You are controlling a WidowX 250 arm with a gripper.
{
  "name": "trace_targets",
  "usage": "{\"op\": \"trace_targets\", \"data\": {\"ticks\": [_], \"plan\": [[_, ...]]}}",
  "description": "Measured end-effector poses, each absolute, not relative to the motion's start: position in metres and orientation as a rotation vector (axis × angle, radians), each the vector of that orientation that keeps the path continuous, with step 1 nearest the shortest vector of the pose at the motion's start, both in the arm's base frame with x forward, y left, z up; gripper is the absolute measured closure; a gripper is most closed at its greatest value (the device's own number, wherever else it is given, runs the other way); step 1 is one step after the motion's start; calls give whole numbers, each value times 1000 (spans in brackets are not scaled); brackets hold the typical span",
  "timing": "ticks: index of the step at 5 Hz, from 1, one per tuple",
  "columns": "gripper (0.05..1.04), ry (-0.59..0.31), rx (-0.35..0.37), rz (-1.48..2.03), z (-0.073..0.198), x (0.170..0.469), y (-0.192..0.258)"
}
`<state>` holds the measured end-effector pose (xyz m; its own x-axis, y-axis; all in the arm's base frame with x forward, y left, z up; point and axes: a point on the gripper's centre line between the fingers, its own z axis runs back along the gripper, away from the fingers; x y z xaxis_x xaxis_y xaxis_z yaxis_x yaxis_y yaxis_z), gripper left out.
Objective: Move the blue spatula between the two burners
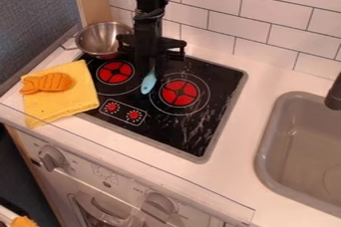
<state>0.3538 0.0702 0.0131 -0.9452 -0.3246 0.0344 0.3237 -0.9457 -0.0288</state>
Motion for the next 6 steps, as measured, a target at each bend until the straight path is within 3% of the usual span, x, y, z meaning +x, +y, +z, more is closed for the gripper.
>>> {"op": "trace_targets", "data": {"ticks": [1, 3, 4, 5, 6], "plan": [[712, 48, -91, -2777, 9, 362, 76], [155, -6, -94, -2720, 9, 357, 84], [78, -38, -97, -2720, 10, 352, 80], [83, -48, -45, -2734, 27, 353, 79], [84, -61, -44, -2748, 36, 352, 77]]}}
